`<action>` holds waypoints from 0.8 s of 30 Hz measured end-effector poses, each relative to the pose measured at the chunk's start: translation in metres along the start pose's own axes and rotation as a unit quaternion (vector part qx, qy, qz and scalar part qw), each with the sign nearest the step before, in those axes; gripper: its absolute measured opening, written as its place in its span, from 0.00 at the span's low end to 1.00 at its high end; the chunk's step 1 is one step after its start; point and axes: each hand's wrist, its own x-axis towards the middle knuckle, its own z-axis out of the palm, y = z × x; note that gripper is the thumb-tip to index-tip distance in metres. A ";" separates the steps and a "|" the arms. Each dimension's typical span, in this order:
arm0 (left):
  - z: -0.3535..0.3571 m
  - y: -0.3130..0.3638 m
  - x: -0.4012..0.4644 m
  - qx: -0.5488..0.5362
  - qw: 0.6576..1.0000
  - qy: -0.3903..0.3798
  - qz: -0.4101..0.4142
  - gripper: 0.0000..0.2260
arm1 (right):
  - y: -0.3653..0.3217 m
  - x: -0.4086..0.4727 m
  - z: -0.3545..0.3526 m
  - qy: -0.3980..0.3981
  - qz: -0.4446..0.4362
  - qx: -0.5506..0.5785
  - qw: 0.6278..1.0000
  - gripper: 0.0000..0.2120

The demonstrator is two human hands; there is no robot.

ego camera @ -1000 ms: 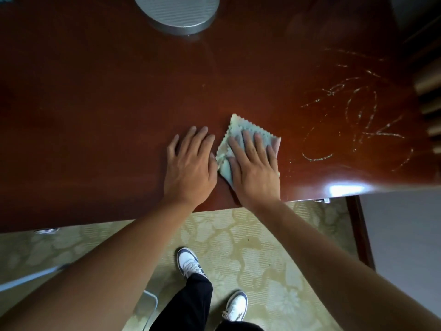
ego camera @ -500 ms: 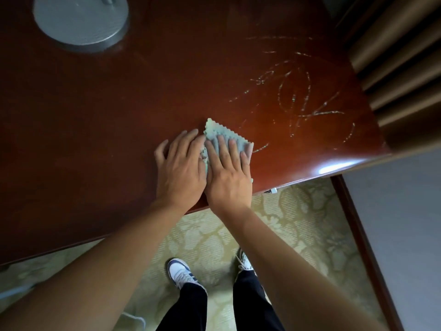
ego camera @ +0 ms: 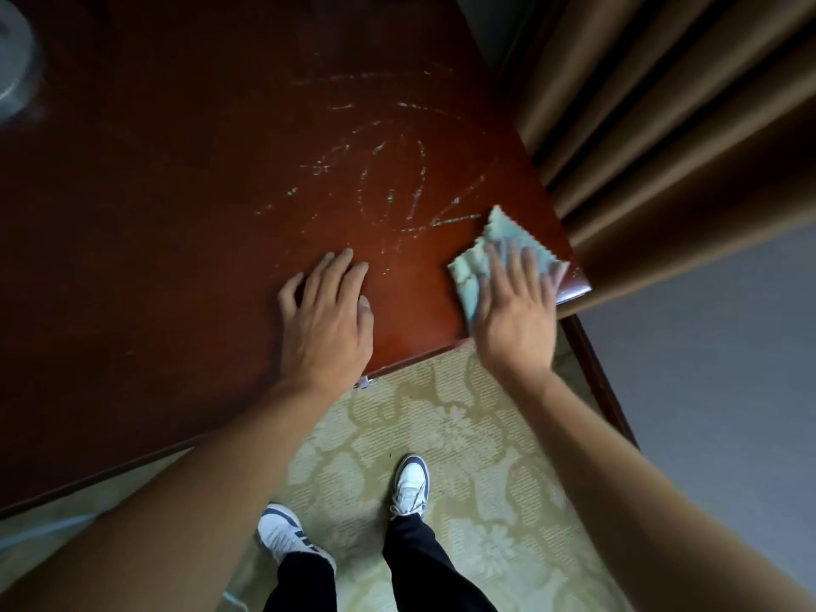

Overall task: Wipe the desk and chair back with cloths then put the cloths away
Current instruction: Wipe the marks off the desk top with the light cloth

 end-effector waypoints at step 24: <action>0.008 0.009 0.007 0.028 0.998 0.011 -0.049 0.20 | 0.003 0.005 -0.001 0.020 -0.013 0.002 1.000 0.22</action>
